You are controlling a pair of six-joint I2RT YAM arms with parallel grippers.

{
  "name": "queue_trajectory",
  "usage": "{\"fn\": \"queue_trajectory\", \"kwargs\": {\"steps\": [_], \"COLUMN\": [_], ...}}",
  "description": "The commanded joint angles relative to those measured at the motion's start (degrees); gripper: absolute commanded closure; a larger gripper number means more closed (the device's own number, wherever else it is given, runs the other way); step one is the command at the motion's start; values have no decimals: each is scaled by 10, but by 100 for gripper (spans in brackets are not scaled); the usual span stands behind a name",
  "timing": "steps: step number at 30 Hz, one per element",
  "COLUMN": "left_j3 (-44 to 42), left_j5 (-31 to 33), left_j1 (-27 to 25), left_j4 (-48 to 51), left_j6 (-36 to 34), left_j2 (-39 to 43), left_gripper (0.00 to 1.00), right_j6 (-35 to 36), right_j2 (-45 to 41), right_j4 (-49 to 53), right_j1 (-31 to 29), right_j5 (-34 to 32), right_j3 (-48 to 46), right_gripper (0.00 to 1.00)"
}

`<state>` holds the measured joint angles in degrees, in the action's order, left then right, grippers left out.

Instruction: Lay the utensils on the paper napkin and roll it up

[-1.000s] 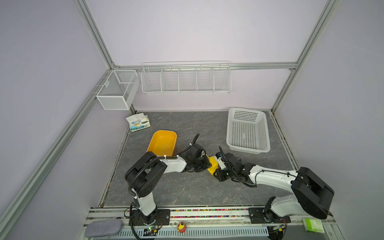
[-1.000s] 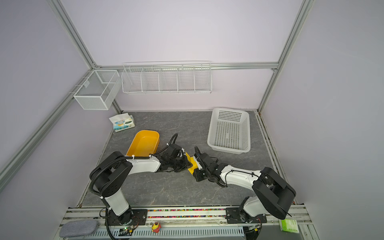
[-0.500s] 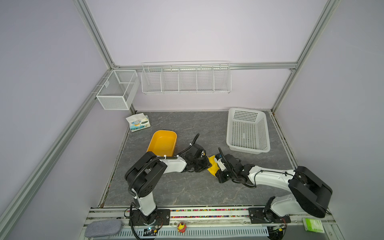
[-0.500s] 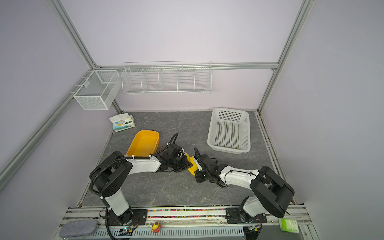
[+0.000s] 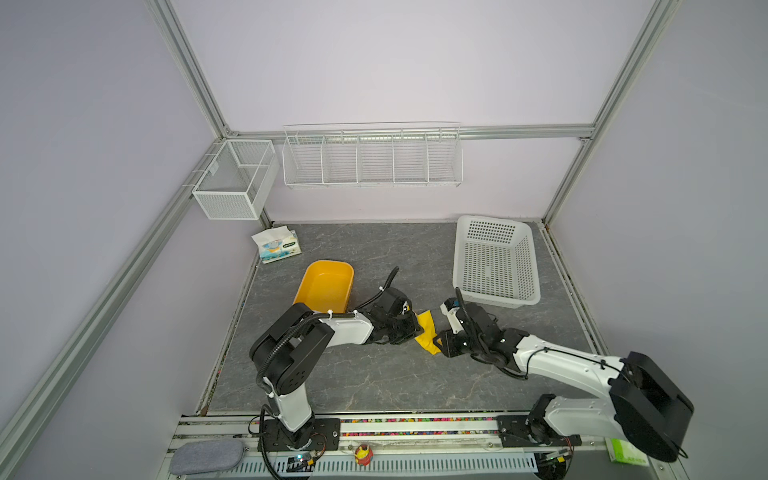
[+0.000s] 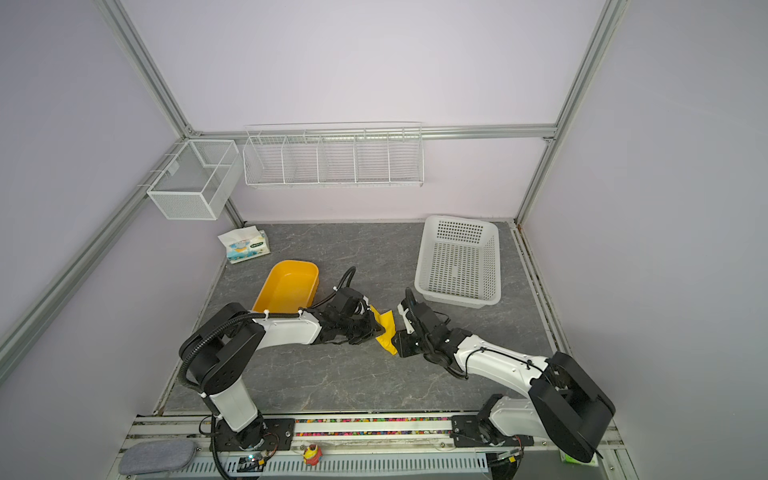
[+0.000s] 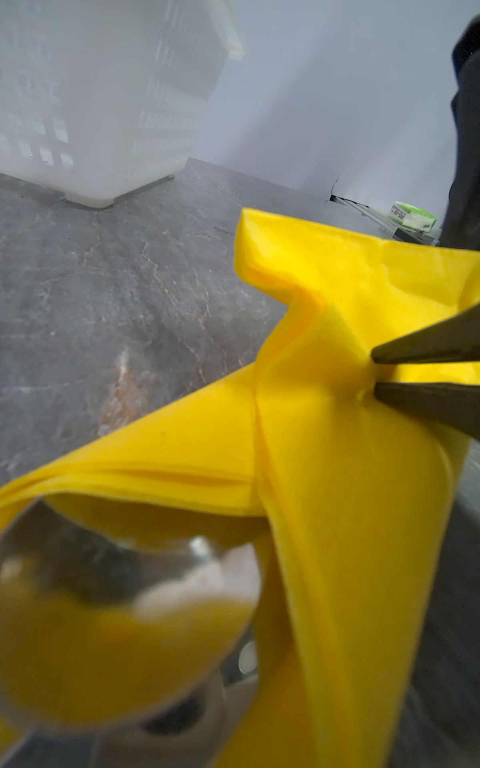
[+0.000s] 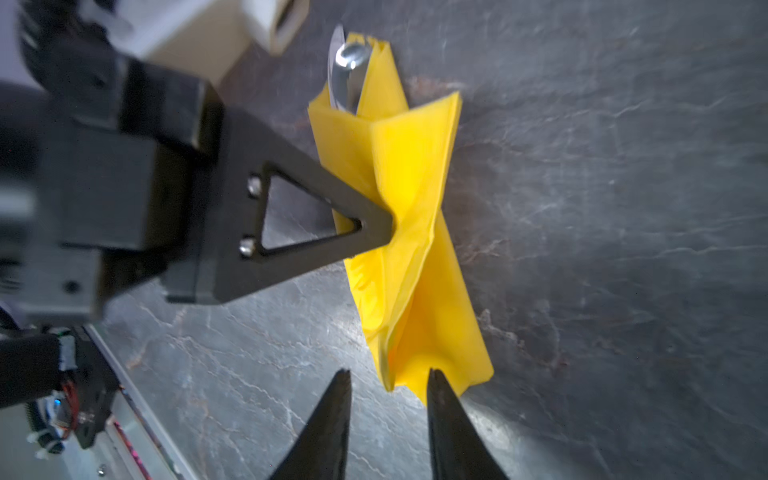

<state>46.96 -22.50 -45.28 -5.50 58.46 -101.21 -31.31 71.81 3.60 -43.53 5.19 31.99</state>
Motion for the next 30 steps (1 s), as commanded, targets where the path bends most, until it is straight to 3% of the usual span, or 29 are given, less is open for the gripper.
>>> {"fn": "queue_trajectory", "kwargs": {"steps": [1,4,12,15,18,20,30], "left_j3": [-5,-5,-6,-5,-7,-7,-16], "left_j5": [12,10,9,9,8,8,23], "left_j1": [3,3,3,3,3,3,3], "left_j4": [8,8,5,6,3,2,2], "left_j6": [3,2,3,3,6,3,0], "left_j2": [-9,-9,-8,-7,-3,3,64], "left_gripper": [87,87,87,87,87,87,72], "right_j6": [-29,-38,-37,-31,-15,-7,-33], "right_j2": [-9,10,98,126,149,162,202], "right_j4": [23,34,-2,8,19,22,-29], "right_j1": [17,37,48,48,50,53,59], "right_j5": [28,46,128,109,97,89,84], "right_j3": [7,23,67,79,87,86,43], "right_gripper": [52,46,42,54,81,90,92]}}
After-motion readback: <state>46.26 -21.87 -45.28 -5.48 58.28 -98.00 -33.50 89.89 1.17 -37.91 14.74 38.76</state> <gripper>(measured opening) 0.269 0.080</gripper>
